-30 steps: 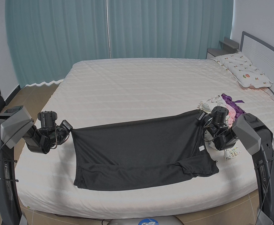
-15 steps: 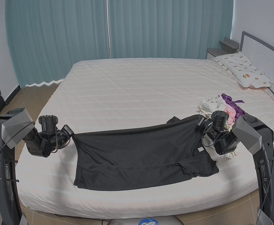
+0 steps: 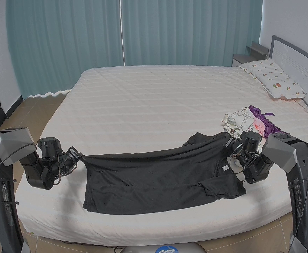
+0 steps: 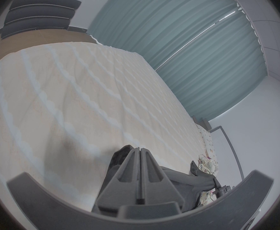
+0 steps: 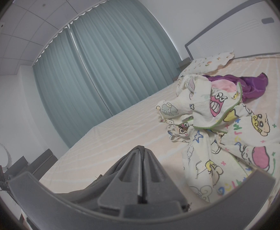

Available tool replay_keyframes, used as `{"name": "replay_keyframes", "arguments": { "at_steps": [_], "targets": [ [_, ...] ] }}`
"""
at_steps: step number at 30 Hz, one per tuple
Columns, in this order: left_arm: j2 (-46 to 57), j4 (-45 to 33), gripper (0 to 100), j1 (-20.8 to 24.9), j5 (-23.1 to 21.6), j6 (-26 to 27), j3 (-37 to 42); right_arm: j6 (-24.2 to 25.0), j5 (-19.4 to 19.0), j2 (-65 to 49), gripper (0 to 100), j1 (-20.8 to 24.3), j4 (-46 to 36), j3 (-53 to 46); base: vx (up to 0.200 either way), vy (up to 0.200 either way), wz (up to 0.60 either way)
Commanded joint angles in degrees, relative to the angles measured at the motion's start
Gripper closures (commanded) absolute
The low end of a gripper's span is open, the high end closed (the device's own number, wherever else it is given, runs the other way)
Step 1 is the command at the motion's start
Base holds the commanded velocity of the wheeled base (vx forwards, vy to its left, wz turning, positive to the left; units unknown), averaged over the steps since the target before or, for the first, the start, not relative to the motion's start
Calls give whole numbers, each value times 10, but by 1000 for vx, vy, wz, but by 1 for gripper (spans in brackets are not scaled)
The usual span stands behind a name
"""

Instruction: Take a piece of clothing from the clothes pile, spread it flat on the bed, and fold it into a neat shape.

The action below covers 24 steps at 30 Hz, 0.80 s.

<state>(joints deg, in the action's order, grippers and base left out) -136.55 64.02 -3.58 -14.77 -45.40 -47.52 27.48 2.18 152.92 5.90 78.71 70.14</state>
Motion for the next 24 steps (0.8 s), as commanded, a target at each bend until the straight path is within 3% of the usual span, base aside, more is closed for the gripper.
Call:
{"name": "replay_keyframes", "arguments": {
  "at_steps": [1,15,19,24],
  "targets": [
    [8,8,100,-8,-2,2,28,-7,-7,-12,100,0,22,-52,0,0,0],
    [6,14,100,-29,-16,61,98,-45,-46,-20,100,-9,101,-180,0,0,0],
    [7,34,100,-28,-16,66,113,-45,-44,-25,100,-10,111,-186,0,0,0],
    [11,33,100,-26,-11,64,63,-44,-37,-26,100,-7,107,-138,0,0,0]
  ]
}}
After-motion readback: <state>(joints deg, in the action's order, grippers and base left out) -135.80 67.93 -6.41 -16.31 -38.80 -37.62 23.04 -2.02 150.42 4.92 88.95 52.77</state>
